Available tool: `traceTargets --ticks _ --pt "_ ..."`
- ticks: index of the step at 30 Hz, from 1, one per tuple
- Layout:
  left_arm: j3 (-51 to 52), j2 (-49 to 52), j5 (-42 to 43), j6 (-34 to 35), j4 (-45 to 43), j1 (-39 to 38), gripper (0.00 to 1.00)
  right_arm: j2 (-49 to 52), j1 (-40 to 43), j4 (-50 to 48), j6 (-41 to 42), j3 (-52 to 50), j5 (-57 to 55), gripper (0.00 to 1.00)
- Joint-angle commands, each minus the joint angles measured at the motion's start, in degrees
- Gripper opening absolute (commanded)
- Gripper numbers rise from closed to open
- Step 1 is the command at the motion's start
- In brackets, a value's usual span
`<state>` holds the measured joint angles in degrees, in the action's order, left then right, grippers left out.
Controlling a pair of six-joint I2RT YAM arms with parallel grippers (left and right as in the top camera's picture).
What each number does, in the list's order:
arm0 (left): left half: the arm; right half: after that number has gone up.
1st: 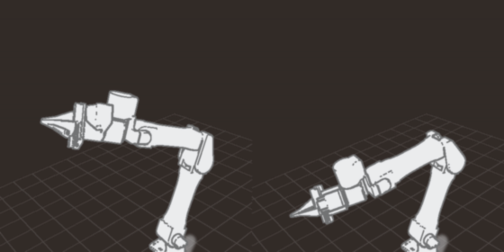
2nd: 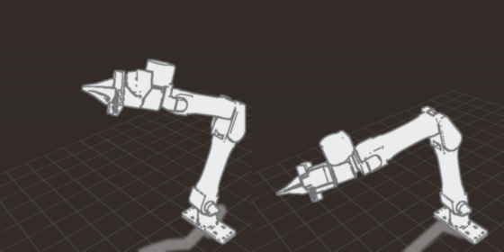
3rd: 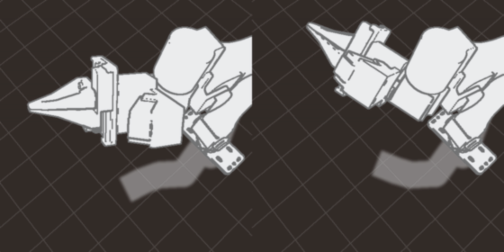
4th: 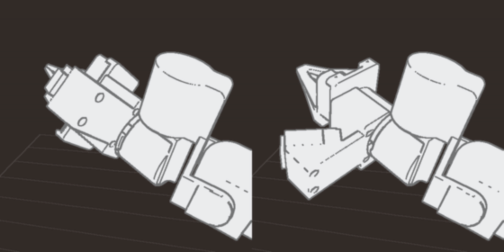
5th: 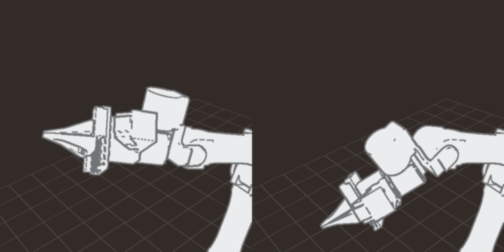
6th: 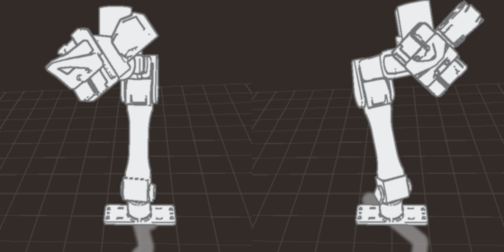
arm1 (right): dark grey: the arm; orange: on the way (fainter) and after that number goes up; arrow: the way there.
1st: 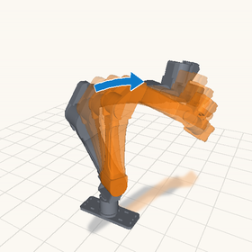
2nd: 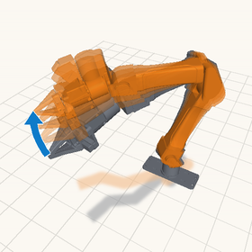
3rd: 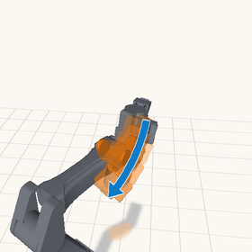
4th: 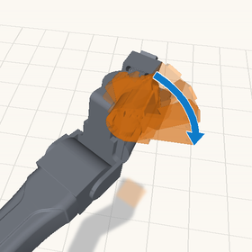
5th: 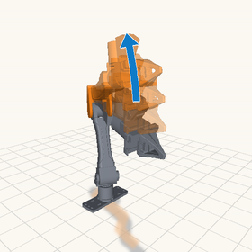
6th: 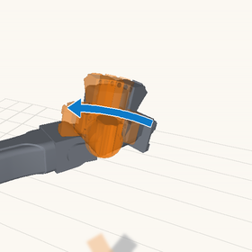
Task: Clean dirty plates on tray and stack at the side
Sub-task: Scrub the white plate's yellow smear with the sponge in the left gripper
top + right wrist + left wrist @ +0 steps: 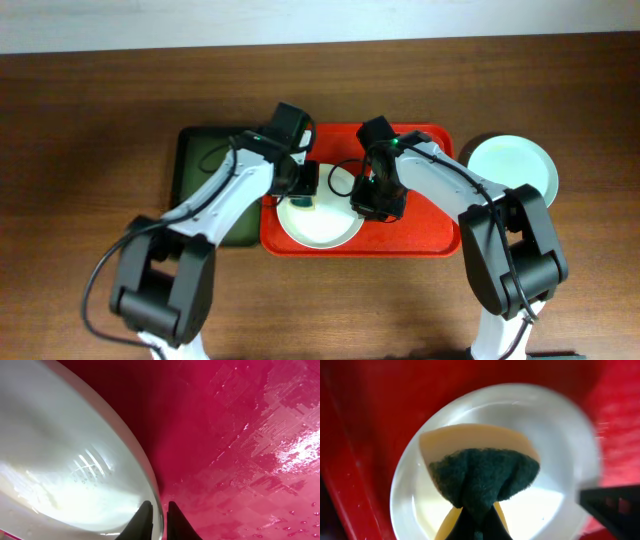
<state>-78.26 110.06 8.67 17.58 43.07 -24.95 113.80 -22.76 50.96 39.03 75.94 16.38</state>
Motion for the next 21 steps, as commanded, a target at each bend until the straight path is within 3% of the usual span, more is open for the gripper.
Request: traceTargets --ticks 1,6,8,12,14,17,21 --pt "0.5 4.9 -8.2 -0.4 -0.2 0.0 0.00 0.1 -0.7 0.0 -0.3 -0.4 -0.5 0.07" --pt "0.5 10.1 -3.6 -0.2 -0.4 -0.3 0.00 0.1 -0.7 0.0 -2.8 -0.4 -0.5 0.04" --pt "0.5 11.8 2.3 -0.3 -0.6 -0.3 0.00 0.1 -0.7 0.0 -2.8 -0.4 -0.5 0.04" --pt "0.5 12.2 26.1 -7.4 -1.9 -0.3 0.00 0.1 -0.7 0.0 -2.8 -0.4 -0.5 0.04" --pt "0.4 12.2 30.2 -7.5 -2.3 -0.3 0.00 0.1 -0.7 0.0 -2.8 -0.4 -0.5 0.04" --pt "-1.2 11.5 30.3 -8.3 -1.9 0.8 0.00 0.1 -0.7 0.0 -2.8 -0.4 -0.5 0.04" --pt "-2.4 4.0 18.2 -7.7 -0.2 3.4 0.00 0.1 -0.7 0.0 -2.8 -0.4 -0.5 0.04"
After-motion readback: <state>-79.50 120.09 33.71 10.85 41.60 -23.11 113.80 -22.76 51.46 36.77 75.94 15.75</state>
